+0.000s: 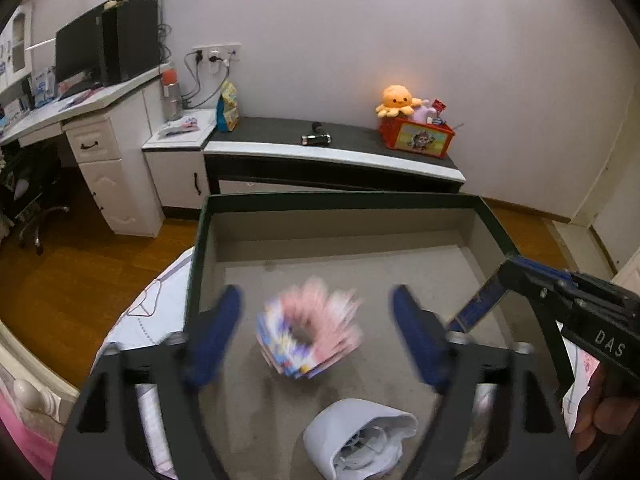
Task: Organize rigid objects
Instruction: 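Carry both items into the pink box and open both tools to release, then withdraw both tools from the box back over the bed, then grasp the white charger with the left tool while the right tool grasps the black hair clip, then carry both items into the pink box and open both tools to release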
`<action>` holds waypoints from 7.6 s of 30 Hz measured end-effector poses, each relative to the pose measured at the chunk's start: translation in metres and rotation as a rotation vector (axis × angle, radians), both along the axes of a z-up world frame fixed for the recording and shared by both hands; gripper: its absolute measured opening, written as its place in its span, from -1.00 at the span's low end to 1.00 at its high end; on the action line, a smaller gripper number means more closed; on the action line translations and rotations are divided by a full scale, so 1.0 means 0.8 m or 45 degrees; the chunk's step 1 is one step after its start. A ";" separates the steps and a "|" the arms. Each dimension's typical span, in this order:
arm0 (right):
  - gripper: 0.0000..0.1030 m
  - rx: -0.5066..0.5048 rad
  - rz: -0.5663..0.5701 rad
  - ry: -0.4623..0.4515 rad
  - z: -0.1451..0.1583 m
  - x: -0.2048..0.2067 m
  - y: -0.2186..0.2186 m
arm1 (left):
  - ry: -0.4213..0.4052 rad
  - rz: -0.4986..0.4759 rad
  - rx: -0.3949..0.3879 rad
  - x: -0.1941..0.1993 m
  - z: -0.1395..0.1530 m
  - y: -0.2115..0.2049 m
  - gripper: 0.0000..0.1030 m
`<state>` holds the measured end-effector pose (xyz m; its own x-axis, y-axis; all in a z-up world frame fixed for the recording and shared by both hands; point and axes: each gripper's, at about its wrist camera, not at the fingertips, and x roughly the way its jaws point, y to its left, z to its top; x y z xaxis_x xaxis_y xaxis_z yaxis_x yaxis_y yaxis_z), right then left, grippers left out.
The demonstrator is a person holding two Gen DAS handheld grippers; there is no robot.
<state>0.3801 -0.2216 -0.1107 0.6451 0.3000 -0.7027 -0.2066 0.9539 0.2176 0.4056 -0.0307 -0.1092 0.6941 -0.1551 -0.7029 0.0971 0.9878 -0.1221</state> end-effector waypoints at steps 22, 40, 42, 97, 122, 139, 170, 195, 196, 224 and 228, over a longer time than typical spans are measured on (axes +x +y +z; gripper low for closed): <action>1.00 0.038 -0.114 -0.124 0.044 -0.108 -0.009 | -0.186 0.035 -0.082 -0.148 0.058 0.034 1.00; 1.00 -0.014 -0.157 -0.240 0.056 -0.253 -0.009 | -0.237 0.061 -0.052 -0.277 0.067 0.031 1.00; 1.00 -0.018 -0.156 -0.244 0.055 -0.265 -0.005 | -0.249 0.065 -0.032 -0.291 0.068 0.030 1.00; 1.00 -0.193 -0.271 -0.084 -0.010 -0.303 -0.028 | -0.061 0.142 -0.007 -0.338 -0.010 0.052 1.00; 0.47 -0.331 -0.186 0.111 -0.088 -0.213 -0.020 | 0.109 0.146 0.186 -0.218 -0.089 0.108 1.00; -0.05 -0.330 -0.089 0.086 -0.088 -0.204 -0.013 | 0.113 -0.191 0.211 -0.180 -0.086 0.070 0.38; -0.63 -0.048 -0.021 0.066 -0.051 -0.240 -0.025 | 0.090 -0.063 0.051 -0.256 -0.064 0.083 0.17; -0.63 -0.094 0.028 -0.206 0.057 -0.179 -0.011 | -0.216 -0.108 0.023 -0.194 0.068 0.067 0.17; -0.63 -0.094 0.030 -0.210 0.059 -0.171 -0.009 | -0.221 -0.112 0.019 -0.186 0.070 0.065 0.17; -0.52 -0.111 0.023 0.032 -0.012 -0.010 0.009 | -0.011 -0.168 0.025 -0.011 0.003 -0.001 0.55; 0.65 -0.101 -0.006 0.007 -0.007 -0.018 0.004 | -0.085 -0.132 0.054 -0.028 0.019 0.000 1.00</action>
<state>0.3659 -0.2186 -0.1167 0.6425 0.2403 -0.7277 -0.2008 0.9692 0.1427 0.3832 -0.0304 -0.0940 0.7214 -0.1995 -0.6632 0.2055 0.9761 -0.0701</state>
